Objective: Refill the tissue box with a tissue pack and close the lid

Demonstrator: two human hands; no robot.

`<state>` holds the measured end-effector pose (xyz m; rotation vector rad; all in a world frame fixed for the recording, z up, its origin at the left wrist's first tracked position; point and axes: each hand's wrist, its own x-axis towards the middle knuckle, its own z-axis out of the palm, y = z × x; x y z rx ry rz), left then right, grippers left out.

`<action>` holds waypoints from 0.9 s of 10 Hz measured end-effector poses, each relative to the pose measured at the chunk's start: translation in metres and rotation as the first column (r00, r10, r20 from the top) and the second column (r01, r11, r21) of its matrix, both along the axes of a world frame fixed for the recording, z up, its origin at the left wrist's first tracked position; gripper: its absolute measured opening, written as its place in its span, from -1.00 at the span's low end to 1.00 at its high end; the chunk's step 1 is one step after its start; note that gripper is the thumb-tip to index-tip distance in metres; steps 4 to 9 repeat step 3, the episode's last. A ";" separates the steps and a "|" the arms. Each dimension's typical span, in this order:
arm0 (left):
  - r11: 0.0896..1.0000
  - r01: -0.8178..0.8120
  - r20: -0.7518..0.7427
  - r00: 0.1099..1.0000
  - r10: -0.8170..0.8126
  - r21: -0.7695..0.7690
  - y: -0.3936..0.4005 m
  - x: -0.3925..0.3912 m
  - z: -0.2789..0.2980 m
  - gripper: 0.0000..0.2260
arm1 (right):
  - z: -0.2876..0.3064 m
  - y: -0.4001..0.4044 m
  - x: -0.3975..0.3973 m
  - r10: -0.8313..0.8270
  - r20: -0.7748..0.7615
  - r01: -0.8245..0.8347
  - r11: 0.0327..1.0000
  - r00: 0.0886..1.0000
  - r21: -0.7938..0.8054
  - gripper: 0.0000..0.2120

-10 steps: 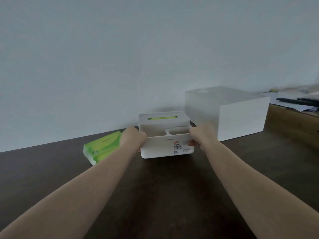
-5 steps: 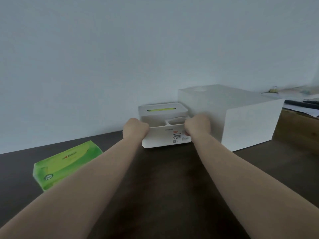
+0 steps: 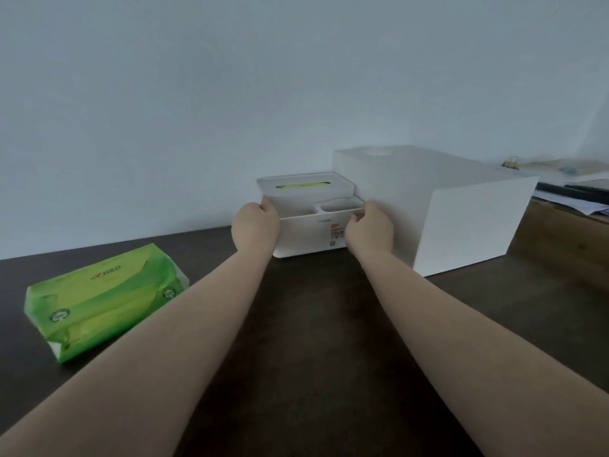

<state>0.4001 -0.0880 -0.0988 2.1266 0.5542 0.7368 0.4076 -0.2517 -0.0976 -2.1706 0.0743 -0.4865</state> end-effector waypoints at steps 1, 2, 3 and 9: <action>0.999 0.031 0.008 0.999 -0.031 -0.015 -0.002 -0.007 -0.005 -0.49 | 0.000 0.000 -0.015 0.058 -0.021 -0.057 0.997 0.998 0.046 -0.68; 0.998 0.043 -0.004 0.999 -0.043 -0.039 0.000 -0.019 -0.022 -0.53 | 0.002 -0.007 -0.037 0.139 -0.018 -0.137 0.985 0.990 0.106 -0.62; 0.996 0.036 -0.047 0.998 -0.040 -0.079 0.005 -0.033 -0.033 -0.70 | 0.030 -0.025 -0.076 0.149 0.235 -0.236 0.883 0.961 0.405 -0.76; 0.996 0.036 -0.047 0.998 -0.040 -0.079 0.005 -0.033 -0.033 -0.70 | 0.030 -0.025 -0.076 0.149 0.235 -0.236 0.883 0.961 0.405 -0.76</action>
